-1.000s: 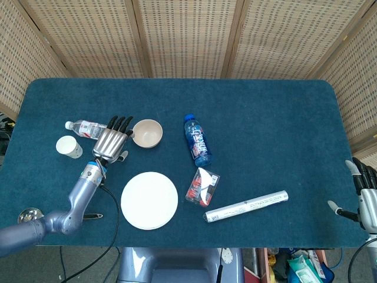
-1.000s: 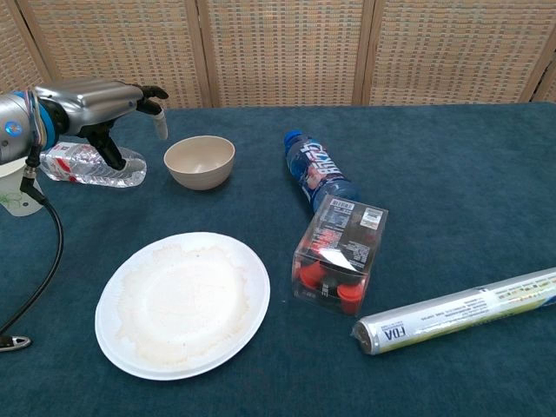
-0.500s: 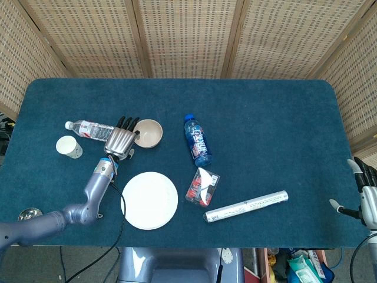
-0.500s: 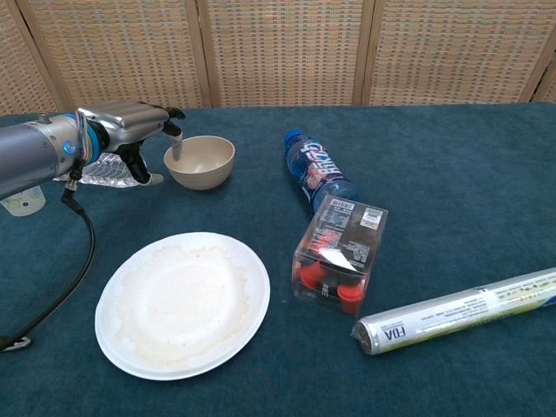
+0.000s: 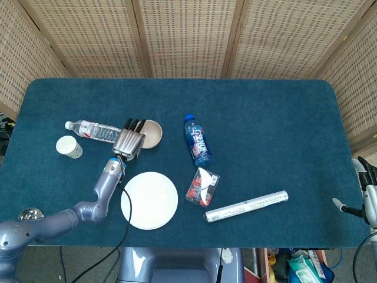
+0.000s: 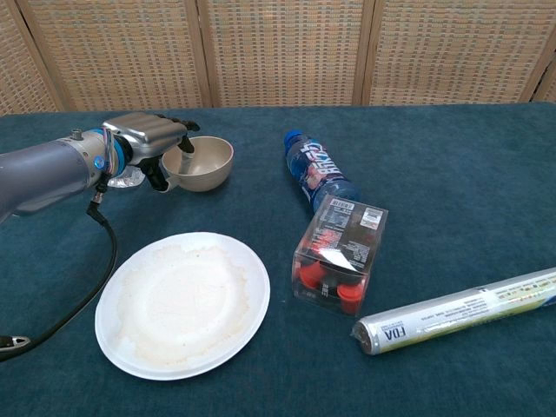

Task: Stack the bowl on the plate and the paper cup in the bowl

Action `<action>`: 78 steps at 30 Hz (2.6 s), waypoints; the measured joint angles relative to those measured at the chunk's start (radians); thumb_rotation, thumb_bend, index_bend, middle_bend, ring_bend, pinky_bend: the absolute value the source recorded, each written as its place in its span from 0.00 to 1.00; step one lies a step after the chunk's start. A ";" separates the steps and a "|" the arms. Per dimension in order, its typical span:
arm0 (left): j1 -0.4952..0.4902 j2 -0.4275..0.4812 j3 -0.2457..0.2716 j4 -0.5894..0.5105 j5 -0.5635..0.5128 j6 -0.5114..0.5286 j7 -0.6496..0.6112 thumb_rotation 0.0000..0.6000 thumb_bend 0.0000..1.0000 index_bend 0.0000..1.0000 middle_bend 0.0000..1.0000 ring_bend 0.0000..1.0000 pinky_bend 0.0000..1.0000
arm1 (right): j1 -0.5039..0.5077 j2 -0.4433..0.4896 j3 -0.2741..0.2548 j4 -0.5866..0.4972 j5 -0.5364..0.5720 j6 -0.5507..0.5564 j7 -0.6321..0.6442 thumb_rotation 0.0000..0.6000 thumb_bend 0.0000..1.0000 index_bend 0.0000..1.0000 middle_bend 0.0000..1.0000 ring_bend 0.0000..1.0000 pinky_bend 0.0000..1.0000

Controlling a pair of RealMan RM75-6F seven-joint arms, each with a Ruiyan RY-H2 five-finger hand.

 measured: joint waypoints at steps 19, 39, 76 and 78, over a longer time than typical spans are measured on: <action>0.046 0.078 0.020 -0.103 0.125 0.104 -0.087 1.00 0.45 0.68 0.01 0.00 0.04 | -0.011 0.006 -0.002 -0.020 -0.025 0.037 -0.011 1.00 0.14 0.01 0.00 0.00 0.00; 0.230 0.311 0.162 -0.431 0.506 0.360 -0.300 1.00 0.45 0.68 0.01 0.00 0.03 | -0.021 0.013 -0.002 -0.054 -0.037 0.070 -0.050 1.00 0.14 0.01 0.00 0.00 0.00; 0.386 0.245 0.343 -0.407 0.803 0.375 -0.362 1.00 0.45 0.68 0.01 0.00 0.02 | -0.033 0.024 0.006 -0.062 -0.036 0.089 -0.031 1.00 0.14 0.01 0.00 0.00 0.00; 0.387 0.237 0.344 -0.400 0.805 0.368 -0.361 1.00 0.45 0.65 0.00 0.00 0.02 | -0.034 0.024 0.006 -0.062 -0.036 0.090 -0.029 1.00 0.14 0.01 0.00 0.00 0.00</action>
